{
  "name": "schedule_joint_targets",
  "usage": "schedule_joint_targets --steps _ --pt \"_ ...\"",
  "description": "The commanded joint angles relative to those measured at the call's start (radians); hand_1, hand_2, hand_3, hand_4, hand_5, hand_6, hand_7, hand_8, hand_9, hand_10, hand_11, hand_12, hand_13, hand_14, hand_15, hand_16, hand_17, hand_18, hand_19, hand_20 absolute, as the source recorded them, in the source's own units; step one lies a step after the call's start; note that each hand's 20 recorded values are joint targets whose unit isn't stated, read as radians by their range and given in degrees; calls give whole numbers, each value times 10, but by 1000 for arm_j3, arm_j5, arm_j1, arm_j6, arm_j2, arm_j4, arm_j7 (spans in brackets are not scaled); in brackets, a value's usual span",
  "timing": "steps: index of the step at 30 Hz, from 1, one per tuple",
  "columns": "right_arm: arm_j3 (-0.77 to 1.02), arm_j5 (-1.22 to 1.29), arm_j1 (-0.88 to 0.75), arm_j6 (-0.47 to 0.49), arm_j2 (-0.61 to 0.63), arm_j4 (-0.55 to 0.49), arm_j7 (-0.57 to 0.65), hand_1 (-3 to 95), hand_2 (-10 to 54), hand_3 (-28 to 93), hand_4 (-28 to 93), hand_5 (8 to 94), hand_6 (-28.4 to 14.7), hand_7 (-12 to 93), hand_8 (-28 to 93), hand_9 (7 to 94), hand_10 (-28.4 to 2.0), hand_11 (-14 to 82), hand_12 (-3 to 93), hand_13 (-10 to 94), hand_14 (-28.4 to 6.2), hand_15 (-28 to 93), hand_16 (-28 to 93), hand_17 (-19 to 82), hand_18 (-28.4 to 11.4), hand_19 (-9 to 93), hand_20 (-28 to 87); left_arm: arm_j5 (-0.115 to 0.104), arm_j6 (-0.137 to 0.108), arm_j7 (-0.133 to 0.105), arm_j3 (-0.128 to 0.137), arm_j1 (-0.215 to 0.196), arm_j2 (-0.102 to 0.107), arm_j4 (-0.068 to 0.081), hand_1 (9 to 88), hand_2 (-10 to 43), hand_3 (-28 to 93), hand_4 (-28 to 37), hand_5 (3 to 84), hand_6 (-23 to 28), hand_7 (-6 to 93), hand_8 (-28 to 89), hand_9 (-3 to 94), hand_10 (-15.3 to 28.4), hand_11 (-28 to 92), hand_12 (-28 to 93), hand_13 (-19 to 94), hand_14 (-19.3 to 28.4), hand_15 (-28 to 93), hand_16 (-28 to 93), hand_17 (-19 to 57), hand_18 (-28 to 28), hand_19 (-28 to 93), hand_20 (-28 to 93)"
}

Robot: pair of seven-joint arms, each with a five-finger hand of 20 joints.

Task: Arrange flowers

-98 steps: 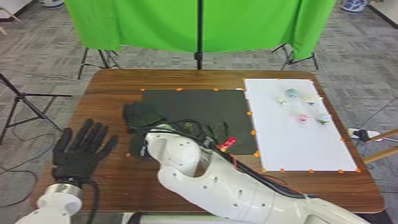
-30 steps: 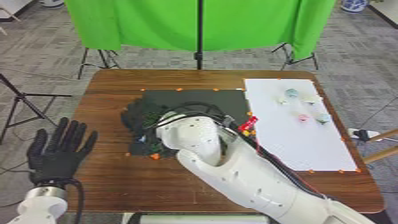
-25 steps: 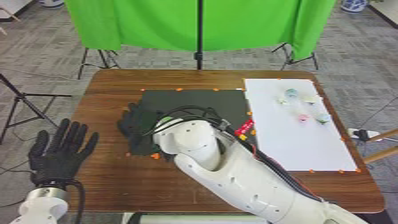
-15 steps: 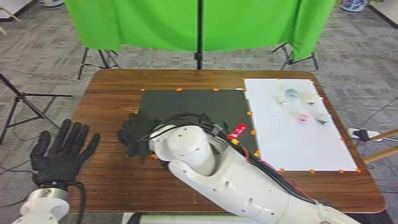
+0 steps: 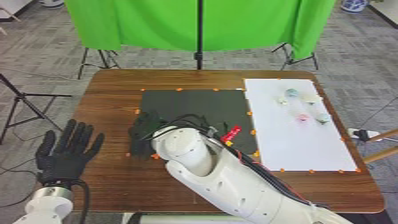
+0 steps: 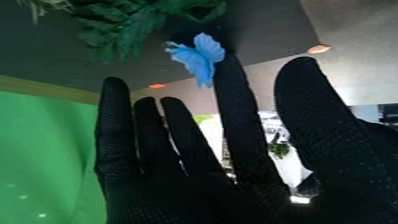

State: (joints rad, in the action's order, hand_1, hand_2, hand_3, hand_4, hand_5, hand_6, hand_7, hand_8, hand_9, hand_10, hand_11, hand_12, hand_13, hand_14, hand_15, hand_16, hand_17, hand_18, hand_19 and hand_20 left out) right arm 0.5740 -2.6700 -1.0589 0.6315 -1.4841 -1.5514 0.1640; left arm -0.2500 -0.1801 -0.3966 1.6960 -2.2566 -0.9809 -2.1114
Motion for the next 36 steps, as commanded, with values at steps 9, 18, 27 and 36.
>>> schedule_joint_targets --steps 9,18,27,36 --pt "16 87 -4 5 10 -46 77 306 62 756 -235 535 -37 128 -104 283 -226 63 126 99 -227 324 84 15 -232 571 168 4 2 16 -7 -16 -4 10 295 134 736 -283 428 67 212 -120 402 151 276 124 328 152 435 -59 -46 151 391 187" --pt "99 280 -25 -95 60 -155 194 304 40 749 -229 513 -17 142 -117 287 -259 55 99 134 -257 293 67 29 -244 576 161 20 4 34 -13 -23 -34 6 295 135 735 -283 427 66 211 -120 401 152 273 123 328 152 432 -59 -46 151 391 187" --pt "331 415 -94 -238 293 -309 327 309 7 752 -221 448 -60 124 -103 299 -251 64 113 150 -245 316 72 47 -244 592 159 35 12 20 8 -65 -55 -18 294 135 734 -283 427 66 209 -119 402 152 271 123 327 152 430 -59 -47 151 390 186" --pt "541 508 -184 -289 533 -276 475 340 -40 760 -228 426 -59 119 -100 300 -254 56 118 148 -245 305 72 44 -243 584 154 59 20 -2 27 -82 -53 -40 294 134 735 -283 426 66 209 -119 402 153 270 124 327 153 429 -58 -47 152 390 187"
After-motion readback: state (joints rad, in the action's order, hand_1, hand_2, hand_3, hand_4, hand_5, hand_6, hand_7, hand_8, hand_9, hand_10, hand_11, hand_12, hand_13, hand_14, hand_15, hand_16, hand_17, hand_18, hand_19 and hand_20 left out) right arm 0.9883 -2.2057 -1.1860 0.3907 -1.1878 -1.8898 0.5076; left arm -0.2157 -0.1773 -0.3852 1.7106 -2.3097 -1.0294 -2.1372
